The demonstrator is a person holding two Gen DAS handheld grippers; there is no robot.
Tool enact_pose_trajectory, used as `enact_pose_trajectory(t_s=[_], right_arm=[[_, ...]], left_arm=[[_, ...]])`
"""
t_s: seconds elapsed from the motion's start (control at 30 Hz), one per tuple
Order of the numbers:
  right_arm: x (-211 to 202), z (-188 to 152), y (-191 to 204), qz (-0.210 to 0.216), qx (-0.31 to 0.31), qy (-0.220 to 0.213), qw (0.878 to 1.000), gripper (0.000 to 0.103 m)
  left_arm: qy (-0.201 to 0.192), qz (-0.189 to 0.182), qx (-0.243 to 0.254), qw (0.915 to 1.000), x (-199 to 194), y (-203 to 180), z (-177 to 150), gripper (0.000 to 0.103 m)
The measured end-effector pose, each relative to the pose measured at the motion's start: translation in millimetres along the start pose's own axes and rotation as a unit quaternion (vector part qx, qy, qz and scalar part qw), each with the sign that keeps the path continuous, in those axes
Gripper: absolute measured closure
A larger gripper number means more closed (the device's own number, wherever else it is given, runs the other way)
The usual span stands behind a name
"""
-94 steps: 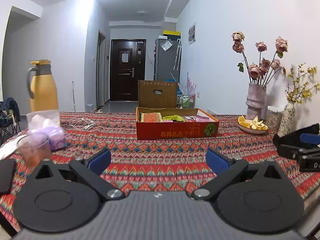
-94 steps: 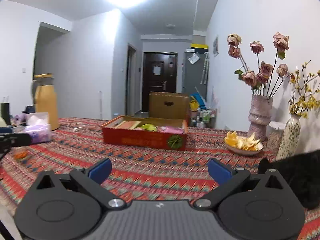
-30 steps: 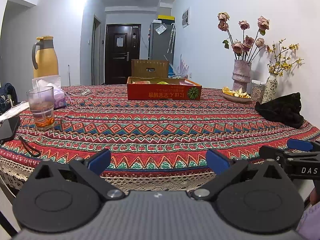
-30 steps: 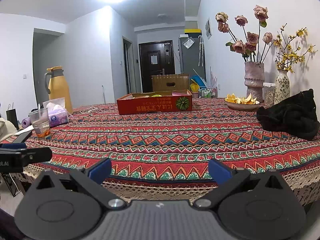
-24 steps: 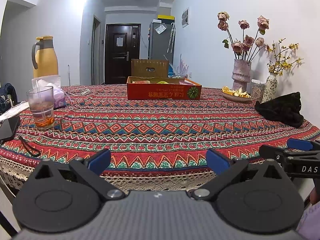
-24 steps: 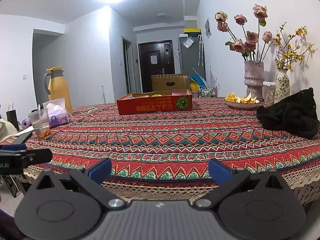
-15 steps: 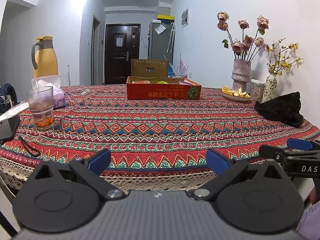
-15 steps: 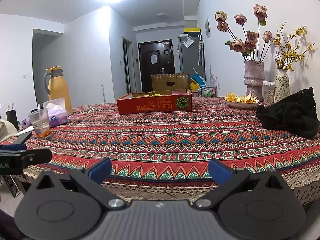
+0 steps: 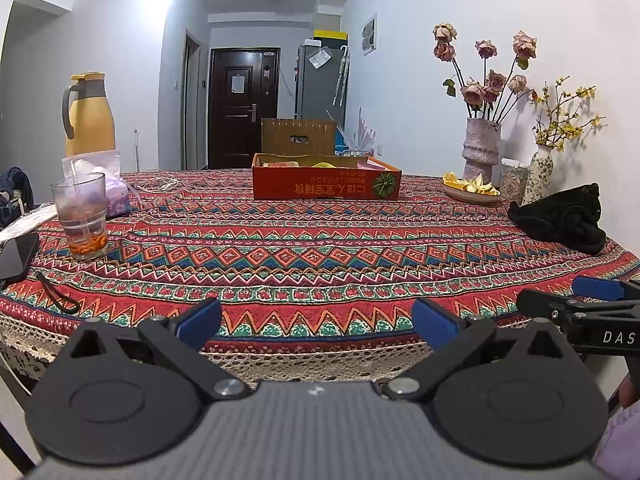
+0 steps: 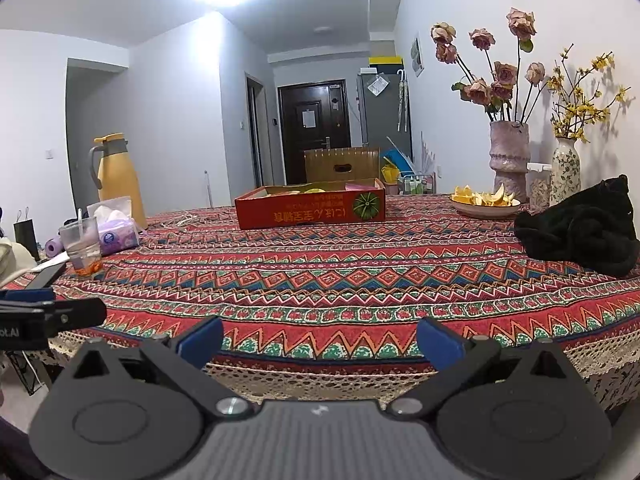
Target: Organize snacks
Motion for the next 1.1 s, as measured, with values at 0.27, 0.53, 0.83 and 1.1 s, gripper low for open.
enact_pose_trajectory(t_s=[0.27,0.53,0.83,1.1], right_arm=[[0.9,-0.4,0.4,0.000,0.000,0.002,1.000,0.000],[0.3,0.9,-0.1,-0.001,-0.001,0.001,1.000,0.000],[2.1,1.5,-0.5,0.000,-0.001,0.003,1.000,0.000],[4.4,0.0,-1.7,0.001,0.002,0.009,1.000,0.000]], left_arm=[[0.000,0.000,0.000,1.0000,-0.6,0.1,-0.2,0.000],[-0.003,0.003,0.002,1.0000,-0.2,1.3,0.5,0.000],[-0.005,0.005,0.003,1.0000,-0.7,1.6,1.6,0.000],[-0.006,0.006,0.010,0.9999,-1.5,0.1,0.3,0.000]])
Point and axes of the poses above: each gripper's, at about its wrist camera, not at the fingertips, and x roughly the way its jaws point, y to its left, z to its top, the point moved 4 cm from there along x, roughly the way its jaws point, and after that the axes turned 3 degrees about y, right-handed, at the moved point
